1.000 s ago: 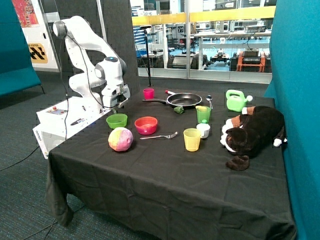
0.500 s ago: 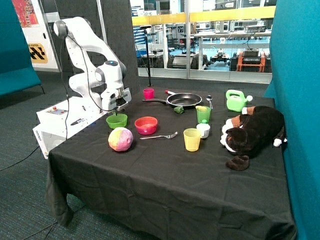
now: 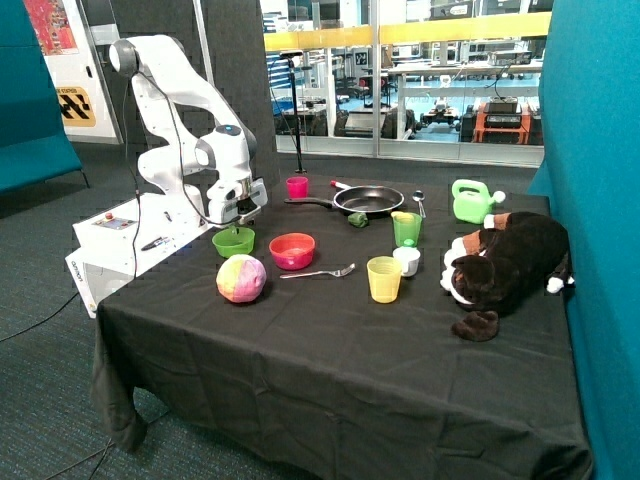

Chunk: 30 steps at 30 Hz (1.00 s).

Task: Stack the bowls

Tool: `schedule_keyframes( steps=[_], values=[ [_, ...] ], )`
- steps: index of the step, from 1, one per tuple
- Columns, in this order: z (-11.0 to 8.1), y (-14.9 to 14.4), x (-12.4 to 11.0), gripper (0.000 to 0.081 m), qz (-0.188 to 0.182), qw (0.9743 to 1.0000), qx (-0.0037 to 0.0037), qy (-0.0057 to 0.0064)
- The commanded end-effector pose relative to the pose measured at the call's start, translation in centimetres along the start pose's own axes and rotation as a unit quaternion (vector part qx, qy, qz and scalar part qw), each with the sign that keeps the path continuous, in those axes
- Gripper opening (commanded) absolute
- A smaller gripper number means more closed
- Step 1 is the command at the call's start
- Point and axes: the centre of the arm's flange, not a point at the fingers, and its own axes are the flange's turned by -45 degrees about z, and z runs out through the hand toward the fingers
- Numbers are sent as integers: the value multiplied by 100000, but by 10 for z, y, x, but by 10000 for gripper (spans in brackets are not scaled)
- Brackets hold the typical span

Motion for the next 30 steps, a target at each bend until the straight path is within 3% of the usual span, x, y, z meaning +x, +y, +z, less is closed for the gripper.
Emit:
schedule_keyframes(
  steps=[1,5,10,22,30],
  values=[
    [5,4,7,544,177,100000,84,-236],
    [7,9,7,526,246,99999,84,-236],
    [11,12,8,422,382,99999,83,-236],
    [22,6,14,35,-824,99996,86,-235],
    [24,2,18,0,-1201,99992,87,-235]
  ],
)
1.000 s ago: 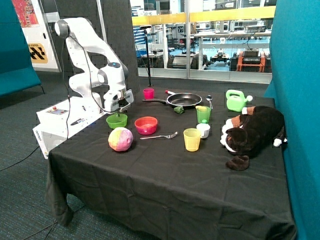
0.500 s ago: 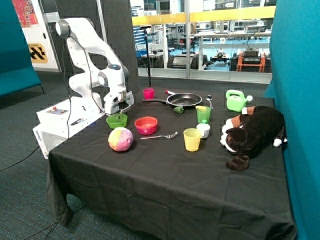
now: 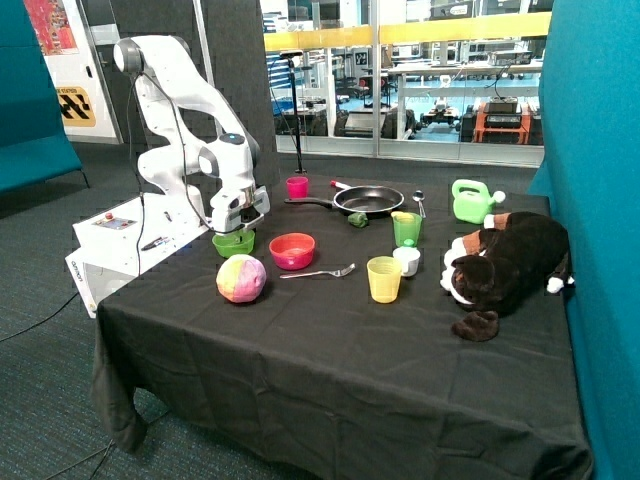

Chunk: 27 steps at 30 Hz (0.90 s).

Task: Stack the bowls

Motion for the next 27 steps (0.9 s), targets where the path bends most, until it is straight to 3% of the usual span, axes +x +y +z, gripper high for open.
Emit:
schedule_keyframes(
  steps=[1,19,27],
  values=[
    [4,-3,4,0,-470,99999,88,105],
    [2,-6,6,0,-1671,99986,86,106],
    [-7,-7,7,0,-2102,99978,86,106]
  ],
)
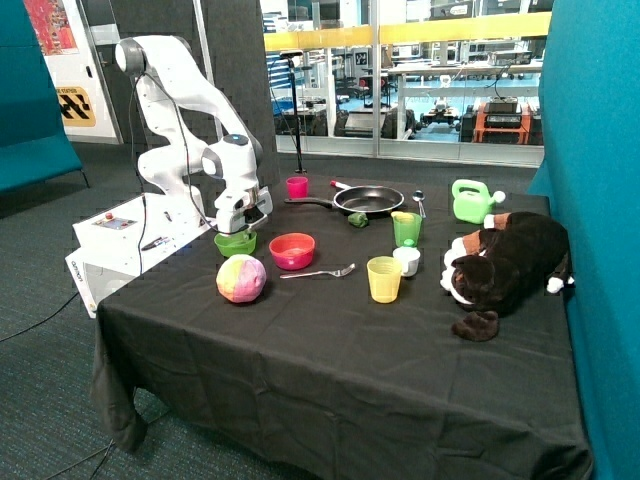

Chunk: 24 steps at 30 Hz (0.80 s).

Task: Stack the bowls

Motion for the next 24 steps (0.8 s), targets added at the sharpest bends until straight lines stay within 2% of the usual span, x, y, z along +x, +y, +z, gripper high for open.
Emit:
schedule_keyframes(
  steps=[1,24],
  values=[
    [-10,-1,1,0,-543,99998,122,-163],
    [-50,7,13,0,-1148,99993,123,-163]
  ],
)
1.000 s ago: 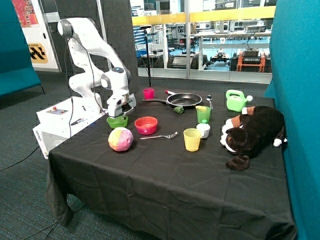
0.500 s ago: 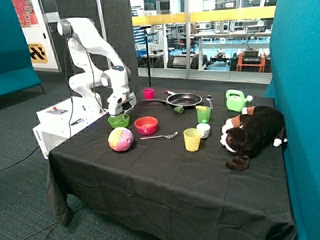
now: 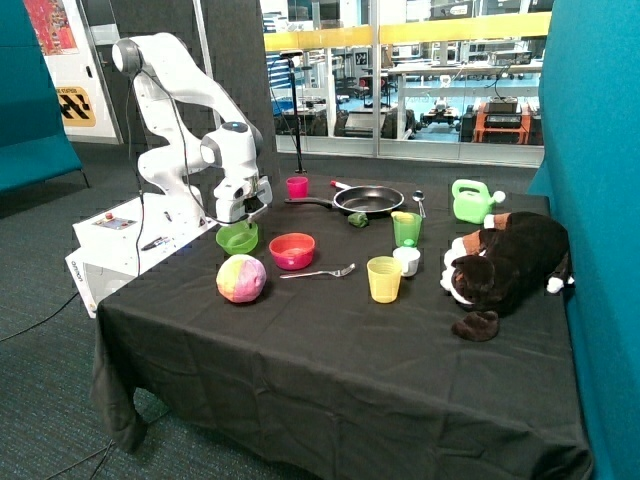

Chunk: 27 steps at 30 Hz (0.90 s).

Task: Stack the bowls

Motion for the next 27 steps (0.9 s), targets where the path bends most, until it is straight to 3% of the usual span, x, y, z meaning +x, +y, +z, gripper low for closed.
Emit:
schedule_keyframes(
  steps=[1,12,27],
  values=[
    [-17,4,7,0,-306,99999,-72,-54],
    [-44,2,24,0,-936,99996,-72,-54],
    [-110,-12,57,0,-4969,99876,-69,-57]
  ],
)
